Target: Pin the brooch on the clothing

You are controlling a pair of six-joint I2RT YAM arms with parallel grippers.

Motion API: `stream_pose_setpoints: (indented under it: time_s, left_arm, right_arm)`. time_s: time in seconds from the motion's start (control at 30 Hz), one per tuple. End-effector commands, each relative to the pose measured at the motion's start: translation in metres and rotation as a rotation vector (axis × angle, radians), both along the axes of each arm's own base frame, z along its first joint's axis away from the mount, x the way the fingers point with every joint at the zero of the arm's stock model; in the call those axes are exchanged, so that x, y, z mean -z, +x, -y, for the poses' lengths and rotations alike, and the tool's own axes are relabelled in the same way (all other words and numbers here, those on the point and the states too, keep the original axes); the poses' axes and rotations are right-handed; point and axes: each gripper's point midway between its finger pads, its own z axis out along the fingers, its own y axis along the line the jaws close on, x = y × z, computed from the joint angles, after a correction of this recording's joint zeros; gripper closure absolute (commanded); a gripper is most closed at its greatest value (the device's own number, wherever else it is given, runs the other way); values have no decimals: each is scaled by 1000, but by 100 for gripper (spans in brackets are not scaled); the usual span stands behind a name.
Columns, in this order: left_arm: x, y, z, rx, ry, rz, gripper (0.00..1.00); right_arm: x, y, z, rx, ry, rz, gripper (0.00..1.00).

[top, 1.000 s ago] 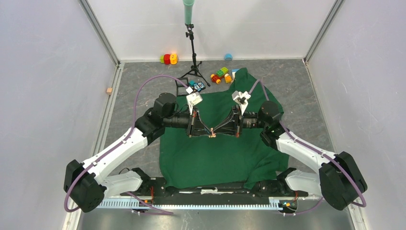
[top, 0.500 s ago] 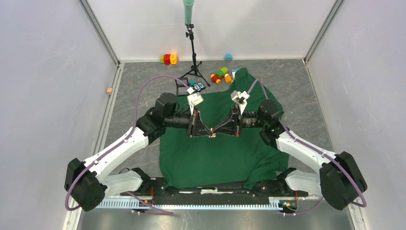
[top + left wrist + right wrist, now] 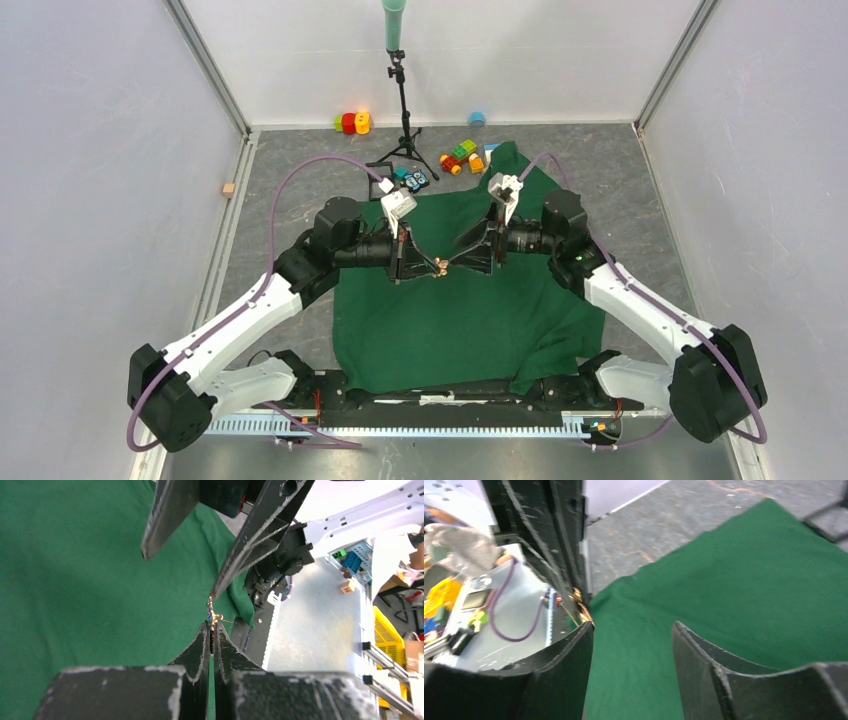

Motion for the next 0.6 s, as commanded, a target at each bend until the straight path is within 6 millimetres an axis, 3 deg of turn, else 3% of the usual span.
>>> stream_pose_setpoints:
  time_s: [0.0, 0.13, 0.3, 0.4, 0.57]
  left_arm:
    - [-16, 7, -3, -59, -34, 78, 98]
    - [-8, 24, -6, -185, -22, 29, 98]
    - [14, 42, -11, -304, 38, -28, 98]
    - [19, 50, -5, -347, -29, -67, 98]
    - [26, 52, 18, -289, -121, -133, 98]
  right_arm:
    - [6, 38, 30, 226, -81, 38, 32]
    - [34, 65, 70, 473, -237, 44, 23]
    - [93, 82, 129, 764, -492, 7, 22]
    - [121, 79, 142, 806, -577, -24, 25]
    - [151, 76, 144, 806, -668, -49, 32]
